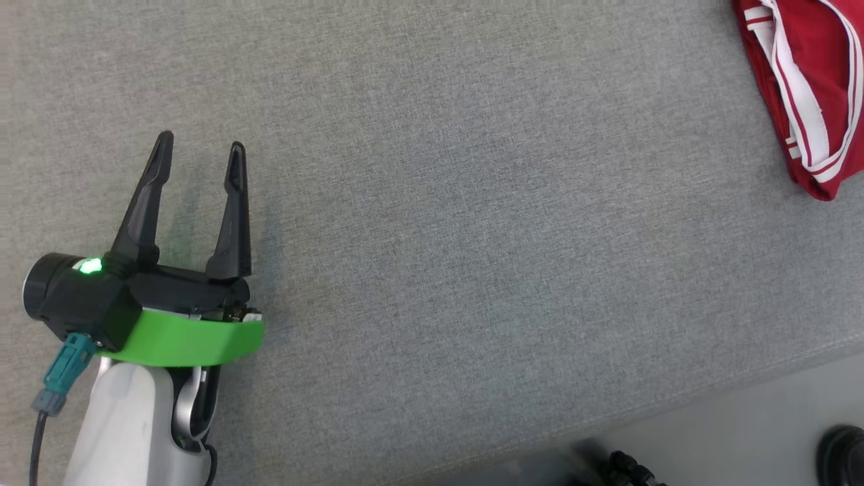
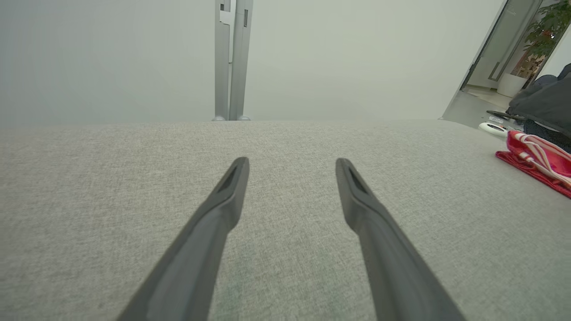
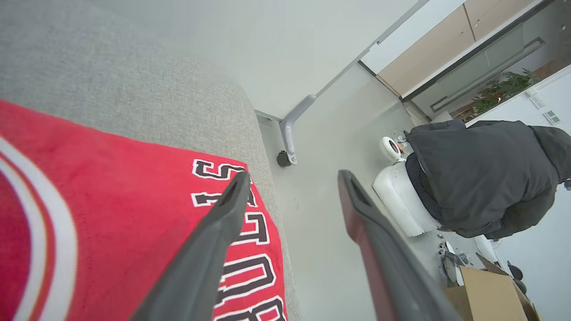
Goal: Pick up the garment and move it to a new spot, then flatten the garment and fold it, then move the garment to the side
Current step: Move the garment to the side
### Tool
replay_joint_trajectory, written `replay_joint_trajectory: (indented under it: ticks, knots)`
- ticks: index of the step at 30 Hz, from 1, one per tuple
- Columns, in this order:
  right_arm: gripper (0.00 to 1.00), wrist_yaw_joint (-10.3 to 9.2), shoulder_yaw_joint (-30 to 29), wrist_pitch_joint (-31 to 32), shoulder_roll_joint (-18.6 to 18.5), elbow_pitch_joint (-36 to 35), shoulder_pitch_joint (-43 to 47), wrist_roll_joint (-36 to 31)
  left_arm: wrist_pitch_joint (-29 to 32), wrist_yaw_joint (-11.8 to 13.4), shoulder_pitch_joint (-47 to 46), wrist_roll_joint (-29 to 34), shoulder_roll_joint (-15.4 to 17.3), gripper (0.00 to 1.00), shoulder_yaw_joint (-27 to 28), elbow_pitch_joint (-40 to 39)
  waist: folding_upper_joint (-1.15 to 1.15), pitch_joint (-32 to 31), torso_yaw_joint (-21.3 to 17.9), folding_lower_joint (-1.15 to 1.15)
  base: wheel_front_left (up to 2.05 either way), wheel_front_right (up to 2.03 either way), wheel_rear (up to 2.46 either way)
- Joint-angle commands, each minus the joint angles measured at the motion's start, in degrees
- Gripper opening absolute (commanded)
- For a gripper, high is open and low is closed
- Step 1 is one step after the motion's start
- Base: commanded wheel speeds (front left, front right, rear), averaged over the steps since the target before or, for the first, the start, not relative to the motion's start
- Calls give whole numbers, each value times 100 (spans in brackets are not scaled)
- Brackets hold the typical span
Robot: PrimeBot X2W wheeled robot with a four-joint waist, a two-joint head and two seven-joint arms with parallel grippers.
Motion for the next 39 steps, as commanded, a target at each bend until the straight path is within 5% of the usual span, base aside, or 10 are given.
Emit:
replay_joint_trajectory:
  ticks: [1, 9, 18, 27, 39]
  knots:
    - [100, -10, -101, -147, 131, -99, 148, 24, 6, -15, 70, -92, -39, 100, 62, 31, 0, -218, 101, -1, 0, 0, 0]
    - [100, -9, -379, -574, 1079, -941, 1116, 693, 6, -15, 304, -78, -333, 100, 295, 285, 0, -1001, 368, -1, 0, 0, 0]
    - [100, -9, -43, -319, 1925, -2543, 2817, 1448, 6, -15, 686, 17, -564, 100, 591, 625, 0, -1883, 654, -1, 0, 0, 0]
    - [100, -9, 534, 99, 2213, -3429, 3875, 1955, 6, -15, 1017, -58, -684, 100, 692, 1221, 0, -2599, 989, -1, 0, 0, 0]
    - [100, -9, 949, 21, 2483, -3263, 4495, 2277, 6, -15, 1521, -57, -716, 100, 822, 1491, 0, -3031, 1163, -1, 0, 0, 0]
